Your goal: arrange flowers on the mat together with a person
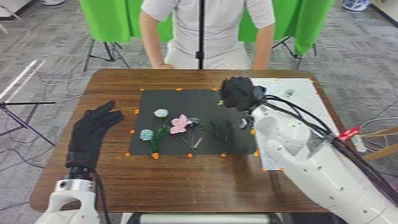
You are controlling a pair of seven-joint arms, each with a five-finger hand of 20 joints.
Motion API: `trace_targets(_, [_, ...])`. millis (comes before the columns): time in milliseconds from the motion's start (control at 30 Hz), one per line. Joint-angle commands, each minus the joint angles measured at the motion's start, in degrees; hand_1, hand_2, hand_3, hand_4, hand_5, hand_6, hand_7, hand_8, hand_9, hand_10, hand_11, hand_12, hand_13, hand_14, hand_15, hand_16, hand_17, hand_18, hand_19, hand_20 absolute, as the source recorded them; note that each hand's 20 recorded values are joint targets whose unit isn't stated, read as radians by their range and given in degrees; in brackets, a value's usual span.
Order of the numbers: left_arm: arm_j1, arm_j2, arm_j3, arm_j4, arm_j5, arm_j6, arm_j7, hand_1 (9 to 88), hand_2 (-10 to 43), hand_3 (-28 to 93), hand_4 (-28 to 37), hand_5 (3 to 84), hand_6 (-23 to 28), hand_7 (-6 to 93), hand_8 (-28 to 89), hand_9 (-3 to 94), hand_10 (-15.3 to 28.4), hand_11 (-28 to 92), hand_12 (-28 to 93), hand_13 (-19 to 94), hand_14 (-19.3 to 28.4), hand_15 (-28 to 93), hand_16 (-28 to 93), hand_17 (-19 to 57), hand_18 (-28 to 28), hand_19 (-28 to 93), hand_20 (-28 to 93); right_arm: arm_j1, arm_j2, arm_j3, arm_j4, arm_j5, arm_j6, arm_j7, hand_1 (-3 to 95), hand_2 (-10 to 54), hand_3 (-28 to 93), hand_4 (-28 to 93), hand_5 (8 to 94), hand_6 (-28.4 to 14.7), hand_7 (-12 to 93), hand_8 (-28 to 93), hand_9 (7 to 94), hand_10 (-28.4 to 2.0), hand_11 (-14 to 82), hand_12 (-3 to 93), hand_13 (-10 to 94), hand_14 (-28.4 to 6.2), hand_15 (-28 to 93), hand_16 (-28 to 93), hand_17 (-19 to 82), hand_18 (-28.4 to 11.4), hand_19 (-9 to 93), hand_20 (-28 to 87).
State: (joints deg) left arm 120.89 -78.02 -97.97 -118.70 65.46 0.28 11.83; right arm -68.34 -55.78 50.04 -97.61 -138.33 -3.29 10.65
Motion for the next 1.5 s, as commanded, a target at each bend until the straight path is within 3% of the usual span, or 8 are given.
trace_targets(33, [0.37,-0.37,-0.02,0.39,-0.02,-0.54,-0.76,17.3,6.4,63,-28.3,47.0,5.7,12.6,-5,46.3,14.6,20,16,35,19.5,24,4,0.2,16.2,15,18,0.33,-0.99,-0.45,0.19,0.31,-2.55,-0.25,59.3,-9.5,65,-27,83.9,4.5,20,7,93.7,-6.6,6.5,36.9,84,-4.5,55,38,41,-21.0,86,61])
trace_targets(300, [0.18,-0.25,0.04,0.56,-0.07,-0.64,-0.68,17.5,5.8,64,-28.3,46.9,5.6,12.8,-5,46.2,14.6,20,16,35,19.5,24,4,0.2,16.2,15,18,-0.13,-0.75,0.71,0.05,0.23,-5.91,-0.95,55.7,-9.5,64,-26,81.8,3.9,18,6,91.8,-6.9,5.1,35.3,82,-5.1,55,38,39,-21.2,85,61])
trace_targets(900, [-0.06,-0.16,0.04,0.57,0.03,-0.73,-0.76,18.3,5.5,64,-28.3,46.9,5.6,12.7,-5,46.3,14.6,20,16,35,19.5,24,4,0.2,16.2,15,18,-0.56,-0.36,0.01,0.04,-1.34,-7.59,-3.48,52.3,-9.5,62,-24,78.1,3.4,16,4,86.3,-7.7,8.5,28.7,80,-6.2,55,37,37,-21.4,83,62])
trace_targets(1333, [0.14,-0.34,-0.14,0.50,0.14,-0.80,-0.56,18.7,5.2,64,-28.3,46.8,5.6,12.8,-5,46.2,14.5,20,16,35,19.4,24,4,0.2,16.2,15,18,-0.91,0.33,1.41,-0.58,-3.90,-10.65,-6.00,46.7,-9.5,70,-26,72.2,4.6,17,0,76.1,-9.6,13.9,17.5,77,-6.6,55,37,35,-21.1,80,63])
trace_targets(1500, [0.25,-0.34,-0.27,0.41,0.06,-0.73,-0.60,18.8,5.2,64,-28.3,46.8,5.6,12.7,-5,46.2,14.6,20,16,35,19.4,24,4,0.2,16.2,15,18,-2.71,-0.10,5.90,-3.90,-2.82,-7.78,-4.60,44.3,-9.5,73,-26,69.9,4.9,17,-4,73.4,-10.3,13.1,17.3,76,-6.8,55,36,34,-21.2,80,63])
